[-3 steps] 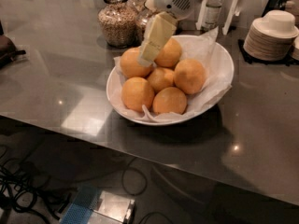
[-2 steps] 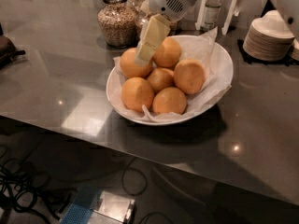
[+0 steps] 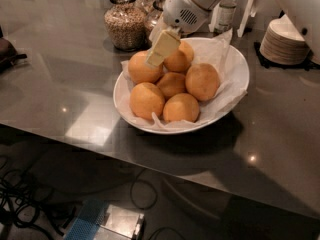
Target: Pick orange from white bowl
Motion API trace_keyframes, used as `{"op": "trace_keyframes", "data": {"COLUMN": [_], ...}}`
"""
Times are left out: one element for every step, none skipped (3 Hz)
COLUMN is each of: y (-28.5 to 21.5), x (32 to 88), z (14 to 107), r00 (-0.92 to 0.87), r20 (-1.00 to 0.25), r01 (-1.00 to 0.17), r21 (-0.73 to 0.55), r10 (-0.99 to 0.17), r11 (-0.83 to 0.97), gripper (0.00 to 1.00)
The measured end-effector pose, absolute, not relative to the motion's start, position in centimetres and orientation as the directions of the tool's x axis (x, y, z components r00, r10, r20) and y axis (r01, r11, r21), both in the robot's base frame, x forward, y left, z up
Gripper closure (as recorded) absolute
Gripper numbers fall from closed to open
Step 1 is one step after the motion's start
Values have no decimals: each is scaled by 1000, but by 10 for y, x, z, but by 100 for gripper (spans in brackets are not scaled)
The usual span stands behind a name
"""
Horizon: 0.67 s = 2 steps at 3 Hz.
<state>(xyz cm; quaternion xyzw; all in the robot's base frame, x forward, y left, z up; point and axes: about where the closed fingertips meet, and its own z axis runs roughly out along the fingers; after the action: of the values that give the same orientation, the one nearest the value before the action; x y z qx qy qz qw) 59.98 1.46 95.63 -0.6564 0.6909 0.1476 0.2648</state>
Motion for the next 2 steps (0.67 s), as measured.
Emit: {"op": "trace_keyframes", "data": {"y": [0, -10], "x": [606, 616], "z": [948, 953], "r00": [-48, -69], "r20": [-547, -533], "r01": [-980, -967], "r21": [-137, -173], "r10": [-836, -844], "r11": [146, 189], "gripper": [33, 16]}}
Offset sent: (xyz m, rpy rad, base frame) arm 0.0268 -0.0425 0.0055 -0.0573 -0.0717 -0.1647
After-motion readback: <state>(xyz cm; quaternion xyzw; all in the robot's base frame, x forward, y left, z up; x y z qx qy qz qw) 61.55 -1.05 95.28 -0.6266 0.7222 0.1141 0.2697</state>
